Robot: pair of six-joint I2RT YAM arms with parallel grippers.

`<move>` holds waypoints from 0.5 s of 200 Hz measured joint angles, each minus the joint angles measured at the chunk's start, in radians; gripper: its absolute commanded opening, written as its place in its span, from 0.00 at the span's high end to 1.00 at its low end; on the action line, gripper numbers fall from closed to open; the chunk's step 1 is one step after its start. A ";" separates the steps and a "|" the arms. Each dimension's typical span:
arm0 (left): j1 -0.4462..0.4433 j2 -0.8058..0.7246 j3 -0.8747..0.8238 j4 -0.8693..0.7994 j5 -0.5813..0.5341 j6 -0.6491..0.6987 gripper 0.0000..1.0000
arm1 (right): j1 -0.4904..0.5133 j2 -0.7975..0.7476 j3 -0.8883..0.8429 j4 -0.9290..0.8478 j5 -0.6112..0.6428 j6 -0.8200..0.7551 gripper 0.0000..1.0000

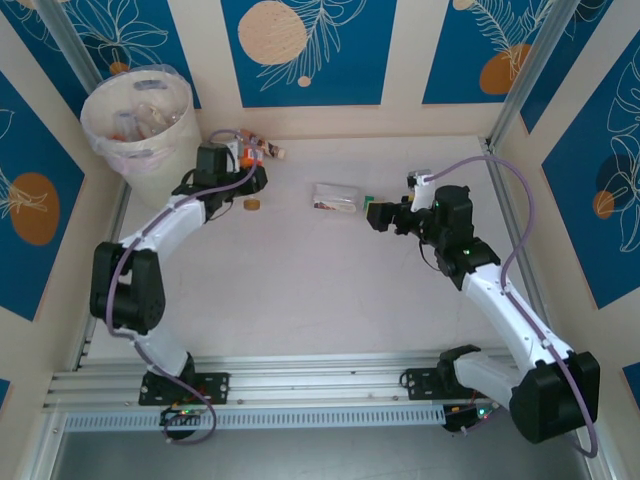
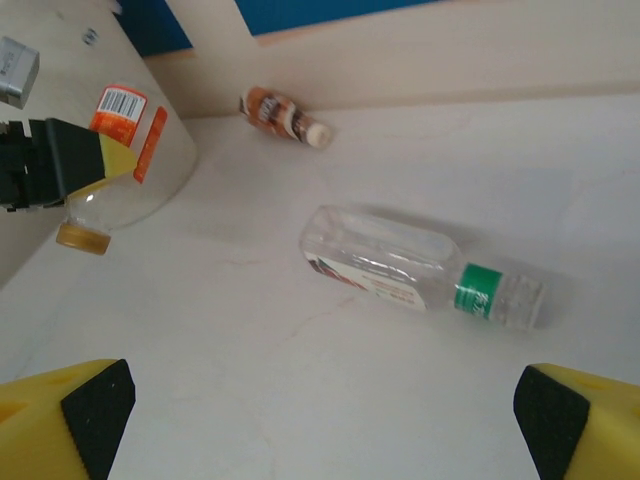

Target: Put the plastic bottles in the bin

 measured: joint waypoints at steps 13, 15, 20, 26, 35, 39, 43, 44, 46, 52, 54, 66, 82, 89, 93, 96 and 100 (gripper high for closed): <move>0.000 -0.045 0.000 0.008 0.026 0.035 1.00 | 0.000 -0.016 -0.010 0.026 -0.009 0.003 0.00; 0.000 -0.053 0.000 0.010 0.031 0.042 1.00 | 0.000 -0.018 -0.011 0.029 -0.010 0.003 0.00; 0.001 -0.070 -0.001 0.013 0.041 0.053 1.00 | 0.000 -0.022 -0.012 0.036 -0.013 0.006 0.00; 0.001 -0.088 -0.002 0.018 0.054 0.069 1.00 | 0.000 -0.025 -0.013 0.041 -0.014 0.008 0.00; 0.003 -0.119 -0.007 0.036 0.076 0.090 1.00 | 0.000 -0.027 -0.015 0.049 -0.017 0.012 0.00; 0.003 -0.129 -0.010 0.045 0.084 0.099 1.00 | 0.000 -0.027 -0.016 0.053 -0.017 0.014 0.01; 0.004 -0.142 -0.014 0.056 0.093 0.108 1.00 | 0.000 -0.027 -0.017 0.056 -0.018 0.015 0.00; 0.004 -0.144 -0.015 0.058 0.093 0.110 1.00 | 0.000 -0.027 -0.017 0.056 -0.018 0.016 0.00; 0.005 -0.150 -0.017 0.064 0.097 0.114 1.00 | 0.000 -0.027 -0.018 0.057 -0.018 0.018 0.00; 0.008 -0.166 -0.021 0.077 0.109 0.129 1.00 | 0.000 -0.027 -0.018 0.058 -0.018 0.019 0.01; 0.009 -0.171 -0.022 0.083 0.111 0.132 1.00 | 0.000 -0.027 -0.018 0.058 -0.018 0.019 0.01; 0.013 -0.193 -0.023 0.112 0.121 0.159 1.00 | 0.000 -0.027 -0.018 0.059 -0.021 0.024 0.00; 0.018 -0.217 -0.023 0.156 0.103 0.198 1.00 | 0.001 -0.027 -0.018 0.066 -0.033 0.029 0.00; 0.020 -0.226 -0.025 0.179 0.085 0.212 1.00 | 0.002 -0.027 -0.018 0.071 -0.040 0.029 0.01; 0.021 -0.232 -0.029 0.198 0.071 0.224 1.00 | 0.002 -0.027 -0.018 0.074 -0.045 0.030 0.01; 0.022 -0.237 -0.031 0.210 0.061 0.232 1.00 | 0.002 -0.027 -0.018 0.077 -0.048 0.030 0.00; 0.023 -0.243 -0.035 0.226 0.048 0.240 1.00 | 0.004 -0.027 -0.018 0.080 -0.051 0.032 0.00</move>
